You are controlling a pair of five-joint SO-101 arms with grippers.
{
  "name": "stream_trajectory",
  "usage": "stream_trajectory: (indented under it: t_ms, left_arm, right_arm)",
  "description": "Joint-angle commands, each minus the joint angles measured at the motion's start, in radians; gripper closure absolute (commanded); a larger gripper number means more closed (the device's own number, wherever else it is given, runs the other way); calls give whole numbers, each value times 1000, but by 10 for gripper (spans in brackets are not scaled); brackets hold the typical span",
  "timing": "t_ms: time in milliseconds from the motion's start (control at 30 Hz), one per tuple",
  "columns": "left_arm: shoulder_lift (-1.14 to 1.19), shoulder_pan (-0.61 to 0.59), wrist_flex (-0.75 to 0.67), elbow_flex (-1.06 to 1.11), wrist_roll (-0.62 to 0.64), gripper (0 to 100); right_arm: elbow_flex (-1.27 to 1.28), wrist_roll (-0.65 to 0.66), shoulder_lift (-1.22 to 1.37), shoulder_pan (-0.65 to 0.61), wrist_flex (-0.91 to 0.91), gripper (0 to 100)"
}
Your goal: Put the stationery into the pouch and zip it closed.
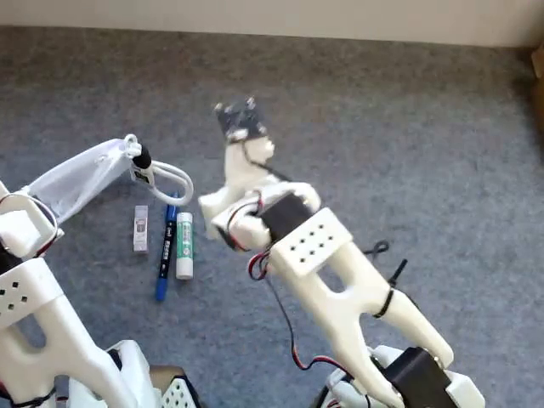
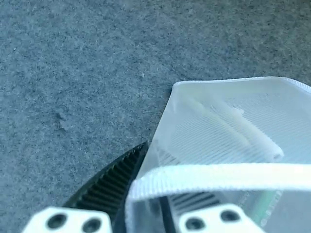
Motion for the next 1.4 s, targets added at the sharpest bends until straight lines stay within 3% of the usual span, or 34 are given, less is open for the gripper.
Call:
stream_trajectory:
  t_ms: [0, 167, 900, 1367]
  left_arm:
    - [12, -27, -26, -18, 9, 989]
    - [12, -27, -26, -18, 9, 989]
    - [12, 13, -26, -16, 9, 989]
    - [12, 15, -44, 5, 9, 989]
  right_arm:
    - [56, -9, 1, -70, -151, 818]
    - [156, -9, 74, -127, -354, 818]
    - [153, -9, 527, -128, -809, 818]
    - [-140, -8, 633, -54, -259, 818]
